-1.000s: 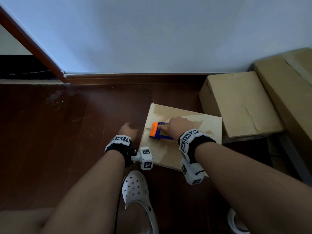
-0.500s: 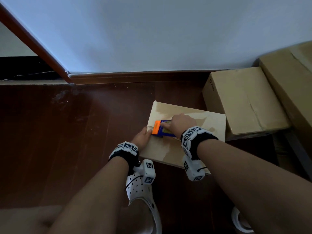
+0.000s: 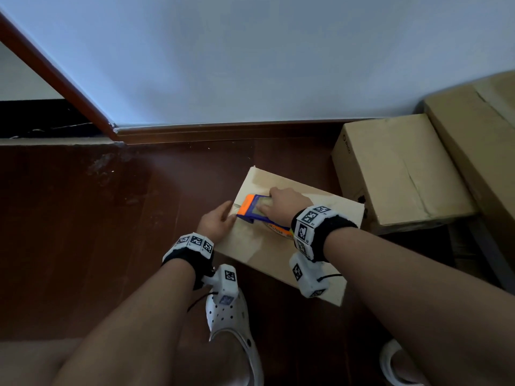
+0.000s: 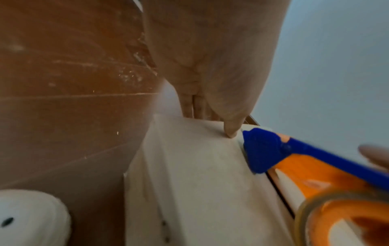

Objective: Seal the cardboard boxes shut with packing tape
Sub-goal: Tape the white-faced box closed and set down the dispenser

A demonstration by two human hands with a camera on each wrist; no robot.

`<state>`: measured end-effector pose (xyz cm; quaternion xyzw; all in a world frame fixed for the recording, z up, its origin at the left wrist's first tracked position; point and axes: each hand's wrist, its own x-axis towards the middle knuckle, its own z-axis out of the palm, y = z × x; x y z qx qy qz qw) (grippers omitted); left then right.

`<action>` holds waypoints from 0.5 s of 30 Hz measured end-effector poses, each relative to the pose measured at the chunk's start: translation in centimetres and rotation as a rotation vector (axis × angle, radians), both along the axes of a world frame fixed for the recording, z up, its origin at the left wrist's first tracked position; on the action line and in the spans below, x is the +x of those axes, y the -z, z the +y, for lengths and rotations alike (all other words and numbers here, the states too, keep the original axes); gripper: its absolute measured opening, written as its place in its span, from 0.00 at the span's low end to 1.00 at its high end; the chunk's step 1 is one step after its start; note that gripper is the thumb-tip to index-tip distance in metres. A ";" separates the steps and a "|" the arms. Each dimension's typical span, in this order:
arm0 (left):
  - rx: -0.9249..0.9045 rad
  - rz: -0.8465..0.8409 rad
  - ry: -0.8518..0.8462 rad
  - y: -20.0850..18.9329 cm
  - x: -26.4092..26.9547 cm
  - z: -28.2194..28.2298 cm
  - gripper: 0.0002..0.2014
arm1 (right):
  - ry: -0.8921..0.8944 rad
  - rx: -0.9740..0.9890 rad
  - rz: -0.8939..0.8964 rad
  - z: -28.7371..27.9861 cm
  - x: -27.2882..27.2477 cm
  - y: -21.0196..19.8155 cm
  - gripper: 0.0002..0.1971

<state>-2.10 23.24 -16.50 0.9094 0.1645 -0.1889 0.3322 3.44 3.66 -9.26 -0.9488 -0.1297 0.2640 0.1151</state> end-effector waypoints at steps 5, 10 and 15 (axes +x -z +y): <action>0.219 -0.138 0.264 -0.5 -1.9 0.5 0.26 | 0.143 0.142 0.012 -1.6 0.9 -1.1 0.31; 0.332 -0.120 0.569 -1.9 -4.4 -1.2 0.46 | 0.346 0.196 -0.070 -4.1 2.3 -0.2 0.29; 0.589 0.003 0.716 -1.7 -4.9 -1.2 0.59 | 0.413 0.214 0.138 -5.6 2.6 1.4 0.31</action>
